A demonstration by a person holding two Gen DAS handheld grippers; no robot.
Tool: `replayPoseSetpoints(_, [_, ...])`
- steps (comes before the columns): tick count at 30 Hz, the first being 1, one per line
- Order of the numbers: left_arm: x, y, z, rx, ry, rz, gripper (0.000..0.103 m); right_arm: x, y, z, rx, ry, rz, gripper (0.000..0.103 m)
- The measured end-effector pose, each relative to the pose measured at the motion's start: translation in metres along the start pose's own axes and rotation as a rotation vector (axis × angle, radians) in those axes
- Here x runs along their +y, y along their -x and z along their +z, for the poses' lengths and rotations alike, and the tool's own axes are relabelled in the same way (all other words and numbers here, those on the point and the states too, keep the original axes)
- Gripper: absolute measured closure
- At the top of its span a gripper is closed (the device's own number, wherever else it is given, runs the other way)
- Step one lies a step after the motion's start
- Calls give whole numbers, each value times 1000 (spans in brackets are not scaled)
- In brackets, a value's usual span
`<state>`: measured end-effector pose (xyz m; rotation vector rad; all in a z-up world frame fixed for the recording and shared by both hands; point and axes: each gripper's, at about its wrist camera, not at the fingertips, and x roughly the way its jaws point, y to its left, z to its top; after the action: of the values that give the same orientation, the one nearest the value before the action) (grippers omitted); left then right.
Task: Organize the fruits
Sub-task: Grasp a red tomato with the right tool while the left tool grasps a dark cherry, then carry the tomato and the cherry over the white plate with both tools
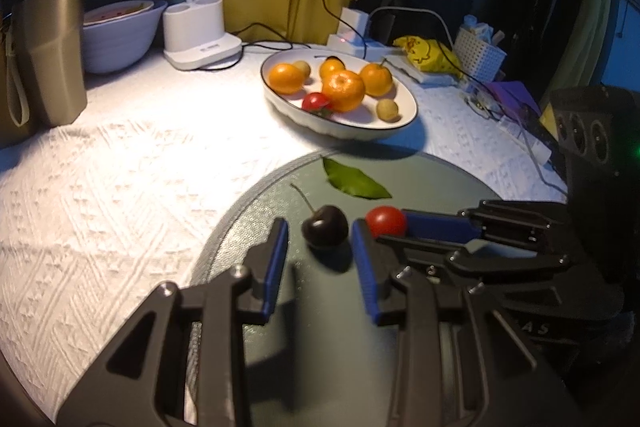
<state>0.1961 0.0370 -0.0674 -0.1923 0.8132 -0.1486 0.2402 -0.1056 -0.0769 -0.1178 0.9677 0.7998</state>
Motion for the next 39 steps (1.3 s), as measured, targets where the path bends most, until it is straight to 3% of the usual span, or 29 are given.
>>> replayPoseSetpoints(17, [-3,-13,5,32,-12,16,72,-6,9,3,-37,-6,9,74])
replayPoseSetpoints(39, [-15,-7,29,-19,-44,7,76,-44,40,23,-124,-39,-58,74])
